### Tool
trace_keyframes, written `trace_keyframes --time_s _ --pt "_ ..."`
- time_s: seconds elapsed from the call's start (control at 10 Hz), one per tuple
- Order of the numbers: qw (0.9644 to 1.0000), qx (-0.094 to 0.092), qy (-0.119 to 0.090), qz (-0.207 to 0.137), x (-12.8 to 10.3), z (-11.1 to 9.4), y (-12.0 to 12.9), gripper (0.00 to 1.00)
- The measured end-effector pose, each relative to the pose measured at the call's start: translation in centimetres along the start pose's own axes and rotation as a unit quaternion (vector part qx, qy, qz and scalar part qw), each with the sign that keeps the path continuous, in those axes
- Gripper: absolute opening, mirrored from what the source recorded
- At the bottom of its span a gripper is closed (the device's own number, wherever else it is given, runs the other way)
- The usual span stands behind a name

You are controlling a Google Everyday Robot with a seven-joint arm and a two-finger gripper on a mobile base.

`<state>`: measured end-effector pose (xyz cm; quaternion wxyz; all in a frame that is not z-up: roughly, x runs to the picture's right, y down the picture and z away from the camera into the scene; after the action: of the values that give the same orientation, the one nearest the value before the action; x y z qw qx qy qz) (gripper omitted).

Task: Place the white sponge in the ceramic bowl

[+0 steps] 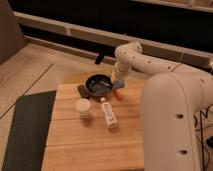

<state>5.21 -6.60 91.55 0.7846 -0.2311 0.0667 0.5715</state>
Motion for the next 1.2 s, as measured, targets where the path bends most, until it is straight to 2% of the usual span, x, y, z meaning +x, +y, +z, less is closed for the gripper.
trace_keyframes --time_s 0.2,0.4,0.6,0.9,1.0,1.2 --pt "0.9991 -0.022 0.005 -0.037 -1.3 2.1 3.4 0.0" --pt "0.9966 -0.039 0.017 -0.071 -1.4 4.5 6.1 0.0" --pt "0.9938 -0.028 0.028 -0.104 -1.6 7.9 7.0 0.0" --pt "0.9926 -0.022 0.03 -0.115 -2.2 10.0 6.9 0.01" --pt "0.9926 -0.022 0.031 -0.115 -2.2 10.0 6.9 0.05" --pt "0.9928 -0.022 0.031 -0.114 -2.1 10.0 6.7 0.27"
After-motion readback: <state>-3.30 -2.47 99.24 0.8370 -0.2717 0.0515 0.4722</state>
